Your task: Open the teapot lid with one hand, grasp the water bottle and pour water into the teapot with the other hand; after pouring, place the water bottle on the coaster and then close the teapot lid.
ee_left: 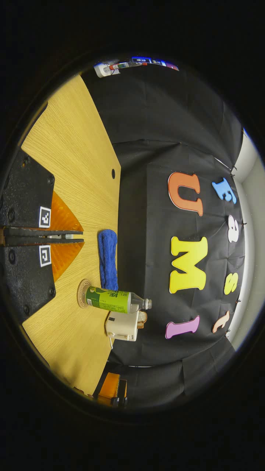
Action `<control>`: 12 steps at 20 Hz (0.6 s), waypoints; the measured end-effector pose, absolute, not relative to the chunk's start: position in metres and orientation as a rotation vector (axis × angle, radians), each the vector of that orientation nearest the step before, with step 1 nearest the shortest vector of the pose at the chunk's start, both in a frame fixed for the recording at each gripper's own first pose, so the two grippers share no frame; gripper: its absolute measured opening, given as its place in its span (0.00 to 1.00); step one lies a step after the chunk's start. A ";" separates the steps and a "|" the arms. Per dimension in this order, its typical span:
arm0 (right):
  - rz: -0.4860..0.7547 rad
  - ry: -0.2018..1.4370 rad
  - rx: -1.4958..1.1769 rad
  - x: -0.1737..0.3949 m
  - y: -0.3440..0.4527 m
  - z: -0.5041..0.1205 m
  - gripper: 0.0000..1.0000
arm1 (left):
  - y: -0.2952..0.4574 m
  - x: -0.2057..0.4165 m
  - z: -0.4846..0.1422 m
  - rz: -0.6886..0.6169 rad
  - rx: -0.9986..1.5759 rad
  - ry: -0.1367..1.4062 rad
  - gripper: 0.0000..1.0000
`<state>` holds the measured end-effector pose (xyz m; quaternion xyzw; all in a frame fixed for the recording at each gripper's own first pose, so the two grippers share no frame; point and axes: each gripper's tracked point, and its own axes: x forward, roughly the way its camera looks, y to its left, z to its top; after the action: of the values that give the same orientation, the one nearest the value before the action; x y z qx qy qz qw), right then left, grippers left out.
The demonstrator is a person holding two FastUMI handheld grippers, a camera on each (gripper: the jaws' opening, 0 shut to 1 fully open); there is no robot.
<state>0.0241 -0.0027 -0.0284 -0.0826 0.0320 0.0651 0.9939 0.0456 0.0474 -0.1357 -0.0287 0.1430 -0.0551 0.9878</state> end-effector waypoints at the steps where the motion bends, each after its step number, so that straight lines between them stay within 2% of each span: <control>1: 0.132 0.061 -0.166 0.023 -0.003 -0.029 0.99 | 0.048 0.045 -0.135 -0.107 -0.061 0.287 0.03; 12: 0.147 0.047 -0.149 0.019 -0.005 -0.028 0.98 | 0.049 0.042 -0.145 -0.084 -0.073 0.338 0.04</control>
<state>0.0186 -0.0053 -0.0284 -0.0743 0.0236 0.0734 0.9942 0.0422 0.0493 -0.1445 -0.0363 0.1680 -0.0417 0.9842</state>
